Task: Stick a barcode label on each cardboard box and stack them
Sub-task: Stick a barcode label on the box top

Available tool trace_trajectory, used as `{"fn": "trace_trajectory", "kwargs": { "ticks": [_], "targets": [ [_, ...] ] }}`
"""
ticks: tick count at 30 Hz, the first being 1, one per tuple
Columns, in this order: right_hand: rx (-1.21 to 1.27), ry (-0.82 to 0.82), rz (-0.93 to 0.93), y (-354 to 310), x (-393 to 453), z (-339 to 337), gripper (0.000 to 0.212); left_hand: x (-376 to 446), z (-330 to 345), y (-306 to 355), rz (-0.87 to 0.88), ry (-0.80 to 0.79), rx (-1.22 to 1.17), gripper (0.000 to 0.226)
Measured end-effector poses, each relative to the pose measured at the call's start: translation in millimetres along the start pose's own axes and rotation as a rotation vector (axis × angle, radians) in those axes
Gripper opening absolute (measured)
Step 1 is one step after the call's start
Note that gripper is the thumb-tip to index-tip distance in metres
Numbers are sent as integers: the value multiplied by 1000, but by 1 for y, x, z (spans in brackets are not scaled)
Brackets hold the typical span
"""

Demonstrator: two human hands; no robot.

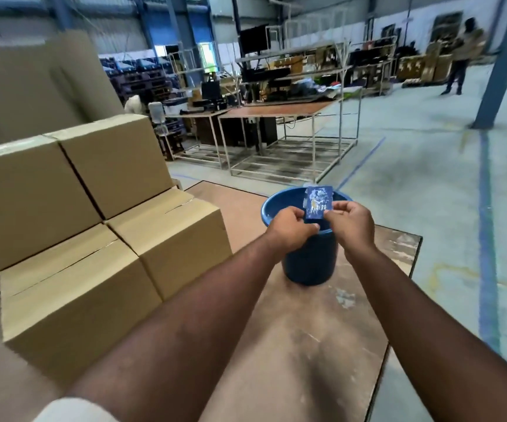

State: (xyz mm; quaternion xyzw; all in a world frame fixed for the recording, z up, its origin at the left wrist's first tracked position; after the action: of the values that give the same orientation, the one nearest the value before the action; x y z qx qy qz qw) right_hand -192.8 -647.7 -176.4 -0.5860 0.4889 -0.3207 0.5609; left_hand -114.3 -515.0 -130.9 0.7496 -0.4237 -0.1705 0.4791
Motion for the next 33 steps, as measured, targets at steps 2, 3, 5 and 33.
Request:
{"fn": "trace_trajectory", "kwargs": {
  "ticks": [2,3,5,33],
  "targets": [
    [-90,-18,-5,1,16,5,15,12,8,-2,1,-14,-31,28],
    [-148,-60,-8,5,23,7,26,14,12,-4,2,-26,-36,29],
    [-271,-118,-51,8,29,10,50,16,18,-13,10,-39,-49,32],
    [97,-1323,-499,32,-516,161,15,-541,-250,-44,-53,872,446,16]
  ]
}}
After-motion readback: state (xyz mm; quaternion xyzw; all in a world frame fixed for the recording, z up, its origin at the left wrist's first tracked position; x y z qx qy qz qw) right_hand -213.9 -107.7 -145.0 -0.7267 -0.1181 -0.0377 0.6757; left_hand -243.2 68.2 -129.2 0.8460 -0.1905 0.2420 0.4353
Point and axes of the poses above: each hand's wrist, its own x-axis towards the middle knuckle, its own z-axis out of the palm, y = z × x, the point moved 3 cm from there along x, towards the middle knuckle, and after that the axes turned 14 degrees about z, right-handed, at the moved point
